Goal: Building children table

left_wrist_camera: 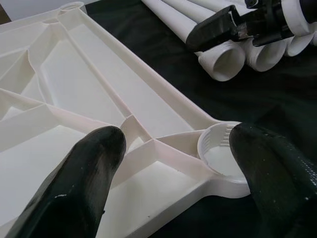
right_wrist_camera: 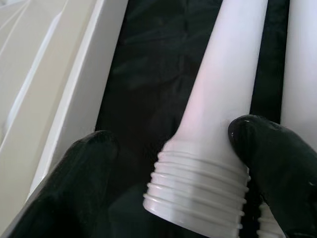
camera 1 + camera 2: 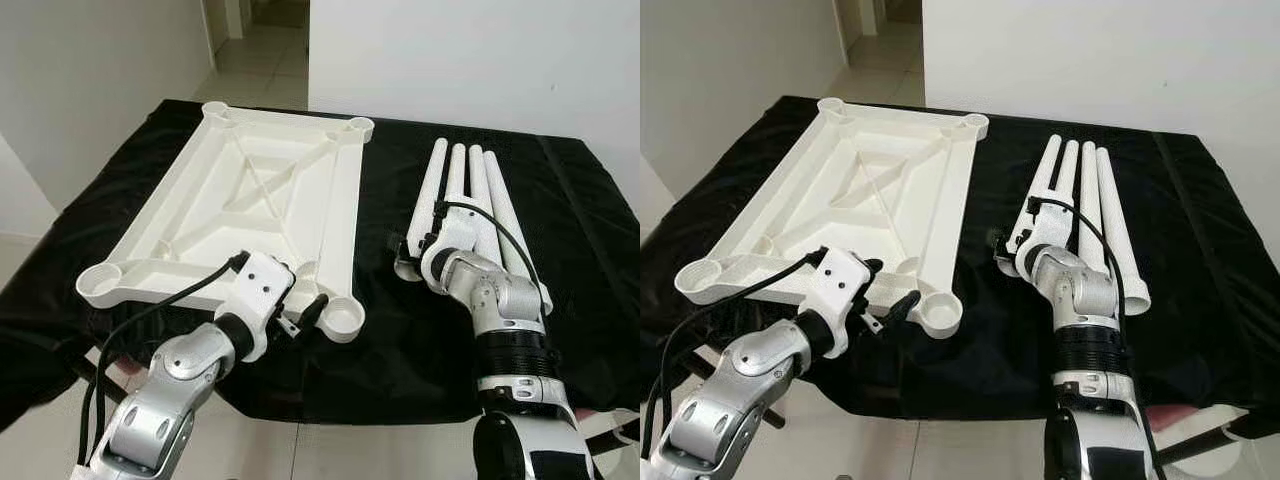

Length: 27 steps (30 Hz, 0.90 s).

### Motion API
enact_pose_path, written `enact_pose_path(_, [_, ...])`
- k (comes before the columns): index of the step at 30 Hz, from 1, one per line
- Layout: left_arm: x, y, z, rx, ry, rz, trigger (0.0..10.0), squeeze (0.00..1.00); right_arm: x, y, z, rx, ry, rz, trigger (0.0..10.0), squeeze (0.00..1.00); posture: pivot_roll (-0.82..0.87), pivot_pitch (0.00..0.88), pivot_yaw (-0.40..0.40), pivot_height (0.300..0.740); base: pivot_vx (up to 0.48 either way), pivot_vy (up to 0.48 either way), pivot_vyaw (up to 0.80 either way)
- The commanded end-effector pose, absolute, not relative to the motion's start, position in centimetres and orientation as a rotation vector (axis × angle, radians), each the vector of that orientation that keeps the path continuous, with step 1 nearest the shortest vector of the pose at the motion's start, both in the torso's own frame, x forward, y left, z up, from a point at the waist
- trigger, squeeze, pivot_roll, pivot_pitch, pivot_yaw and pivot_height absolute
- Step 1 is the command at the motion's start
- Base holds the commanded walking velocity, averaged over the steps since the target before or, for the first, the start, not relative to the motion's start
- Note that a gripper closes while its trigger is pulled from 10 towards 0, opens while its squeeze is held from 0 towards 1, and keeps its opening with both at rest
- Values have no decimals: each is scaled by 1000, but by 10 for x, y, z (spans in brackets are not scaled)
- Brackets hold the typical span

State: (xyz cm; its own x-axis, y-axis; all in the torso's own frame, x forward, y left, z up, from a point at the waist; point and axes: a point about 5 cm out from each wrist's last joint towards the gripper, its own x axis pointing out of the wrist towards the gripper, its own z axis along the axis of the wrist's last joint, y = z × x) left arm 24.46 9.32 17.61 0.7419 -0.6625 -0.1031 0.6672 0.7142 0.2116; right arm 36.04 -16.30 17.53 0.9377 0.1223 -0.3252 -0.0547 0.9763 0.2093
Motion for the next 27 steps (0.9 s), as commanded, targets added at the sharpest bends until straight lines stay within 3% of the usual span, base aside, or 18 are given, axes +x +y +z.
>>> enact_pose_path(1, [240, 92, 173, 249, 43, -779, 10000, 0, 359, -160, 162, 203, 417, 99, 10000, 0, -55, 118, 11, 740, 0, 0, 0])
enact_pose_path(10, [239, 94, 170, 239, 61, -765, 10000, 0, 355, -174, 153, 56, 439, -45, 10000, 0, -59, 121, 6, 740, 0, 0, 0])
enact_pose_path(15, [239, 94, 170, 239, 62, -765, 10000, 0, 355, -174, 153, 57, 440, -48, 10000, 0, -59, 121, 6, 740, 0, 0, 0])
enact_pose_path(19, [239, 94, 170, 234, 65, -765, 10000, 0, 349, -169, 132, 152, 556, -16, 10000, 0, -58, 122, 9, 740, 0, 0, 0])
enact_pose_path(20, [239, 95, 170, 233, 65, -764, 10000, 0, 348, -167, 129, 184, 568, -11, 9059, 0, -54, 122, 10, 740, 0, 0, 0])
enact_pose_path(21, [238, 95, 170, 232, 65, -763, 10000, 0, 349, -167, 129, 189, 565, -11, 9059, 0, -54, 122, 10, 740, 0, 0, 0])
enact_pose_path(22, [238, 95, 170, 231, 66, -762, 10000, 0, 349, -166, 131, 205, 551, -5, 6353, 0, -54, 122, 10, 740, 0, 0, 0])
enact_pose_path(23, [237, 96, 170, 229, 67, -761, 10000, 0, 349, -165, 132, 214, 541, 0, 6353, 0, -54, 122, 10, 740, 0, 0, 0])
enact_pose_path(24, [237, 97, 170, 230, 69, -758, 10000, 0, 350, -166, 133, 202, 533, -3, 4706, 0, -50, 120, 10, 740, 0, 0, 0])
enact_pose_path(26, [237, 98, 169, 229, 73, -754, 10000, 0, 350, -166, 133, 194, 522, -4, 3294, 0, -50, 120, 10, 740, 0, 0, 0])
enact_pose_path(27, [237, 98, 169, 229, 73, -754, 10000, 0, 350, -166, 133, 194, 522, -4, 3294, 0, -50, 120, 10, 740, 0, 0, 0])
